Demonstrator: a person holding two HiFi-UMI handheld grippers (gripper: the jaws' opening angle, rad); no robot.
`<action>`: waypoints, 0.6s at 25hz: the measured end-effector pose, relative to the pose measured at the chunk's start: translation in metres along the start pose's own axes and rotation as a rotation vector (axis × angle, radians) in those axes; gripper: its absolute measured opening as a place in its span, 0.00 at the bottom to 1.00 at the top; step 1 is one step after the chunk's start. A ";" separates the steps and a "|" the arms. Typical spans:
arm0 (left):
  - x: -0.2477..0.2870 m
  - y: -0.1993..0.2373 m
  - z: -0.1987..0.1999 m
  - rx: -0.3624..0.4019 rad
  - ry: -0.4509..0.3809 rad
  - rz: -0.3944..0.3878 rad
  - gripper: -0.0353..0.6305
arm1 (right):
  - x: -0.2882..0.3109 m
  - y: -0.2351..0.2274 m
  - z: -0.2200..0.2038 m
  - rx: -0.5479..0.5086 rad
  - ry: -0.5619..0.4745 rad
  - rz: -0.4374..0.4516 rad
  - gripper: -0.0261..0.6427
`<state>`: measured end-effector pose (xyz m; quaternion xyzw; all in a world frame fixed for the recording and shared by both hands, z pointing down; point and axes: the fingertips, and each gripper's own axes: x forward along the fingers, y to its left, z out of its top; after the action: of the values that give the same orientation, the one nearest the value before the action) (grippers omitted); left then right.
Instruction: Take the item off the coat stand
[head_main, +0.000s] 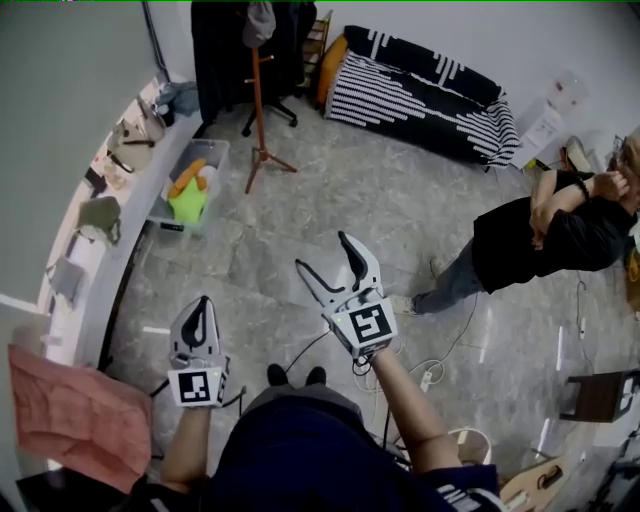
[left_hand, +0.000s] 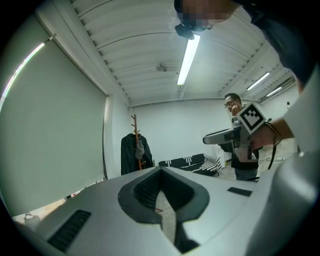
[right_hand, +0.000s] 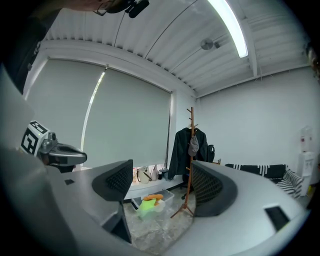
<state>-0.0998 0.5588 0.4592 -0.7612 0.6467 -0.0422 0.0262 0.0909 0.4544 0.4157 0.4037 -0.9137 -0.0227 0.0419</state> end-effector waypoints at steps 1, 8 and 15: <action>0.000 0.004 -0.001 0.002 0.001 -0.005 0.09 | 0.007 -0.001 0.003 -0.004 -0.004 -0.009 0.59; 0.018 0.042 -0.012 -0.014 0.016 -0.021 0.09 | 0.069 -0.004 0.019 -0.022 -0.016 -0.023 0.59; 0.084 0.074 -0.033 -0.042 0.031 0.006 0.09 | 0.152 -0.043 0.010 -0.041 -0.010 0.008 0.59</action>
<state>-0.1622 0.4646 0.4873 -0.7590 0.6498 -0.0404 0.0004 0.0195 0.3132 0.4111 0.3990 -0.9148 -0.0436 0.0457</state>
